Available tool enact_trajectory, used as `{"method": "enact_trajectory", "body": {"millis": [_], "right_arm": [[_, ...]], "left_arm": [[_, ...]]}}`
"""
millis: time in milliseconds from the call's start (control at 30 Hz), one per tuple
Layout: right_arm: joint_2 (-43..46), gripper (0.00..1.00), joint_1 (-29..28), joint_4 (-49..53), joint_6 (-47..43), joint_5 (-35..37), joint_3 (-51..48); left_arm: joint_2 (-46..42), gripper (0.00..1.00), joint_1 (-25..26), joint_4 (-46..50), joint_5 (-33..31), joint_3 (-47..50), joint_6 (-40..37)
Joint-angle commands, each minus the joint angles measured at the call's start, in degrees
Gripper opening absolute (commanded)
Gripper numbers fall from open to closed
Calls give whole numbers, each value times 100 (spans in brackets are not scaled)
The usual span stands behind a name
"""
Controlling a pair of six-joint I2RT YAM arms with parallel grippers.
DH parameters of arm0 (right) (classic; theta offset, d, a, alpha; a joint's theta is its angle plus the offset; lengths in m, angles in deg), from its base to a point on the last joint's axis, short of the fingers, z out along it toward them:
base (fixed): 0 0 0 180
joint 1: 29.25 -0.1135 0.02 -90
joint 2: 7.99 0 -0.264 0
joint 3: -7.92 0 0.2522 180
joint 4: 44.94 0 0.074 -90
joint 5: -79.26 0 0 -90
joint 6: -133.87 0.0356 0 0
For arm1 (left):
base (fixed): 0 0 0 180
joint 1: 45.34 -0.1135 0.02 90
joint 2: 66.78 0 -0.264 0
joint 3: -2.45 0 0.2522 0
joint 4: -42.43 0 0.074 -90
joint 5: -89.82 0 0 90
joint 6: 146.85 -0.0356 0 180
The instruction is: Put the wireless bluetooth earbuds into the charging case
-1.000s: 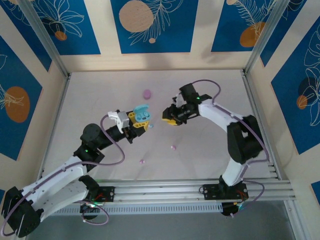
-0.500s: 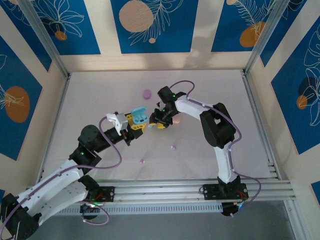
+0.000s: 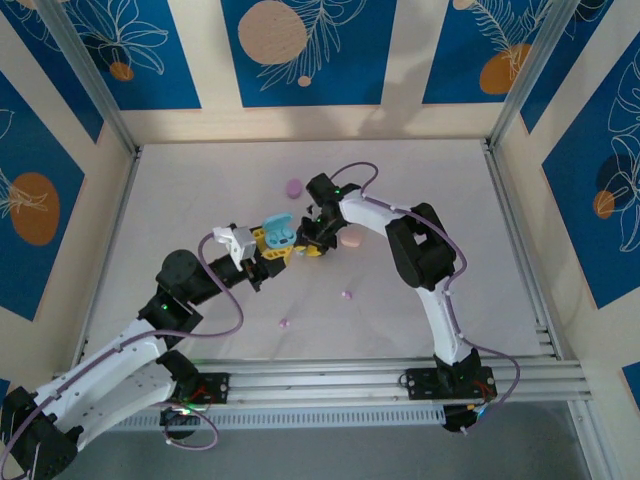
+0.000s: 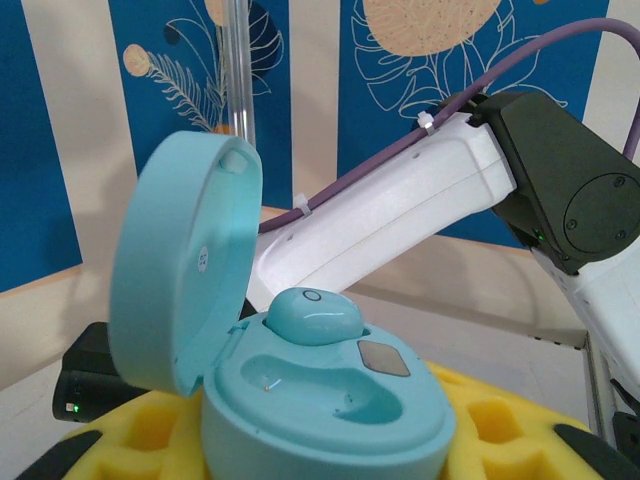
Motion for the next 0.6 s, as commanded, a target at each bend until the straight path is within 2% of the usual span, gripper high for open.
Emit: {"method": "enact_trajectory", "body": {"millis": [0, 133, 233, 567], "right_arm": [[-190, 36, -78, 129, -48, 162, 207], [-239, 33, -131, 130, -179, 451, 319], [-359, 33, -170, 191, -291, 278, 474], [-651, 30, -320, 397, -489, 554, 802]], "left_arm": [[-77, 24, 3, -56, -24, -163, -14], [-37, 24, 4, -59, -15, -188, -8], [-24, 24, -3, -58, -1, -199, -8], [35, 24, 5, -89, 8, -206, 32]]}}
